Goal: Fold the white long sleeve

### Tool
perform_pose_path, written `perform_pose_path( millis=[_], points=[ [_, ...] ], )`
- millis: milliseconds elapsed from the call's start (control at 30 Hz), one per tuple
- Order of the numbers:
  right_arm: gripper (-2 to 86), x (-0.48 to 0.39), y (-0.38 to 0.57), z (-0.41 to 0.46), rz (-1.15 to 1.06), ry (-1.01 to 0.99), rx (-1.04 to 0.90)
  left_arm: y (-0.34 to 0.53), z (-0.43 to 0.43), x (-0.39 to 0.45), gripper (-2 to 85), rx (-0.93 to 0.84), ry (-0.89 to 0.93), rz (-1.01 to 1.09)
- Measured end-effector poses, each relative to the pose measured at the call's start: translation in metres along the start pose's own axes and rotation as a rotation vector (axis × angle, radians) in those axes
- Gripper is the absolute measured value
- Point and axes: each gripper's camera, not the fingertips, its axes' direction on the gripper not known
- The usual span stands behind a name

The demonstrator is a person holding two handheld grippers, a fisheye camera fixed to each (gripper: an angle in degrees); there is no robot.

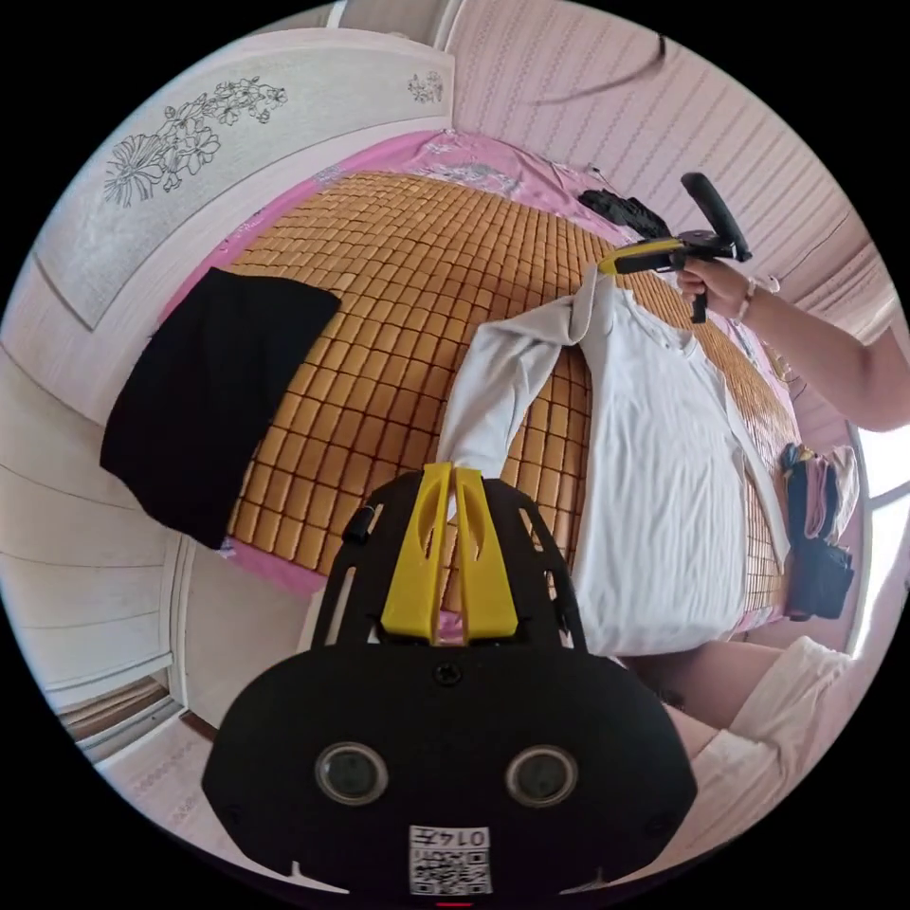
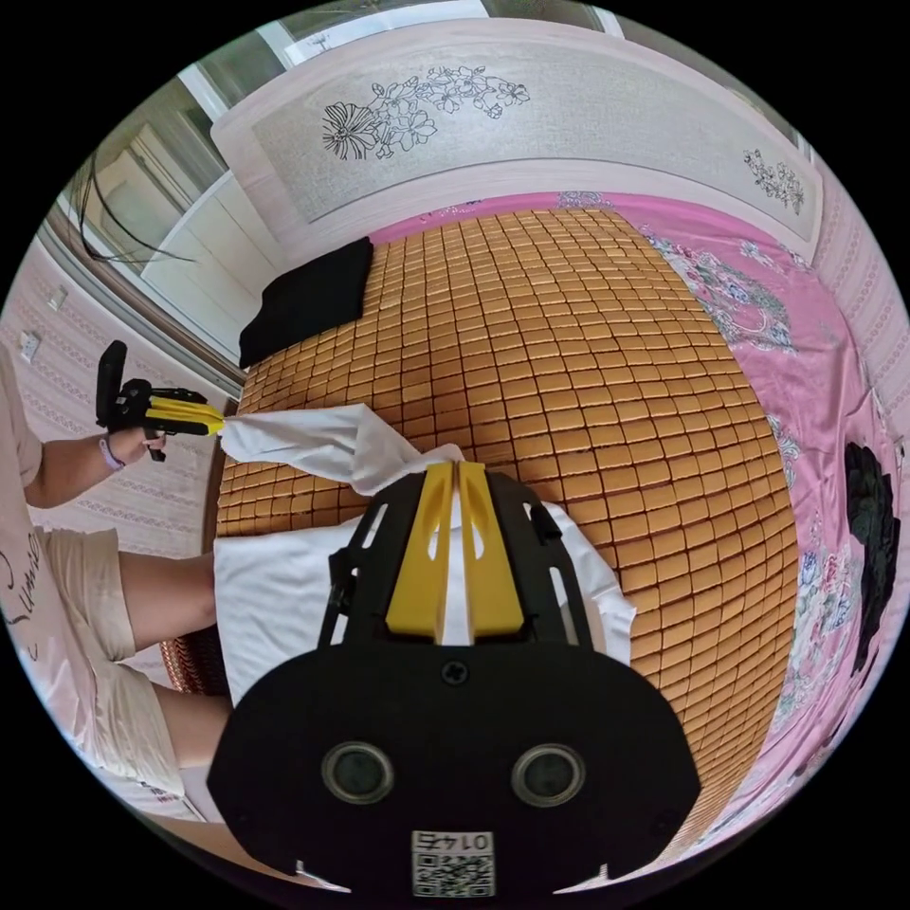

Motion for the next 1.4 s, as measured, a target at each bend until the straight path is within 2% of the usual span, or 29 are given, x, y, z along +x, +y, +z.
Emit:
perform_pose_path(
  millis=[233, 367, 400, 467, 533, 600, 667, 767, 867, 900, 933, 967, 1033, 1200, 1267, 1400],
  points=[
    [-0.7, 0.005, -0.014, 0.013, 0.033, -0.022, 0.016, 0.053, -0.095, -0.05, -1.0, -0.017, 0.016, 0.102],
    [-0.7, 0.004, -0.027, 0.04, 0.057, -0.034, -0.034, 0.079, -0.102, -0.066, -0.8, 0.018, -0.188, 0.139],
    [-0.7, 0.003, -0.03, 0.049, 0.071, -0.008, -0.058, 0.081, -0.099, -0.07, -0.8, 0.01, -0.221, 0.125],
    [-0.7, 0.002, -0.034, 0.062, 0.089, 0.033, -0.098, 0.089, -0.082, -0.096, -0.7, -0.035, -0.4, -0.036],
    [-0.7, -0.001, -0.036, 0.074, 0.118, 0.077, -0.13, 0.097, -0.073, -0.12, -0.4, -0.072, -0.438, -0.188],
    [-0.7, -0.004, -0.037, 0.079, 0.128, 0.099, -0.145, 0.107, -0.07, -0.137, 0.1, -0.034, -0.328, -0.299],
    [-0.7, -0.009, -0.036, 0.077, 0.136, 0.118, -0.134, 0.118, -0.063, -0.149, 2.6, 0.061, -0.133, -0.383],
    [-0.7, -0.013, -0.032, 0.074, 0.174, 0.121, -0.113, 0.126, -0.036, -0.162, 7.7, 0.103, -0.009, -0.533],
    [-0.7, -0.017, -0.031, 0.069, 0.194, 0.121, -0.119, 0.124, 0.001, -0.165, 7.1, 0.004, 0.082, -0.591],
    [-0.7, -0.02, -0.032, 0.067, 0.182, 0.127, -0.127, 0.124, 0.001, -0.164, 6.7, 0.017, 0.066, -0.586],
    [-0.7, -0.023, -0.033, 0.065, 0.161, 0.132, -0.133, 0.126, -0.002, -0.164, 2.5, 0.021, 0.049, -0.573],
    [-0.7, -0.025, -0.033, 0.065, 0.151, 0.132, -0.137, 0.127, -0.006, -0.166, 0.2, -0.01, 0.094, -0.559],
    [-0.8, -0.032, -0.034, 0.061, 0.119, 0.126, -0.144, 0.128, -0.018, -0.169, -0.5, -0.042, 0.084, -0.59],
    [-0.8, -0.043, -0.027, 0.051, 0.113, 0.131, -0.134, 0.114, -0.087, -0.159, -0.9, 0.187, 0.021, -0.468],
    [-0.7, -0.046, -0.024, 0.045, 0.121, 0.12, -0.121, 0.099, -0.123, -0.143, -0.8, 0.315, -0.066, -0.316],
    [-0.7, -0.056, -0.016, 0.036, 0.131, 0.104, -0.106, 0.087, -0.136, -0.136, 0.2, 0.356, -0.149, -0.213]
  ],
)
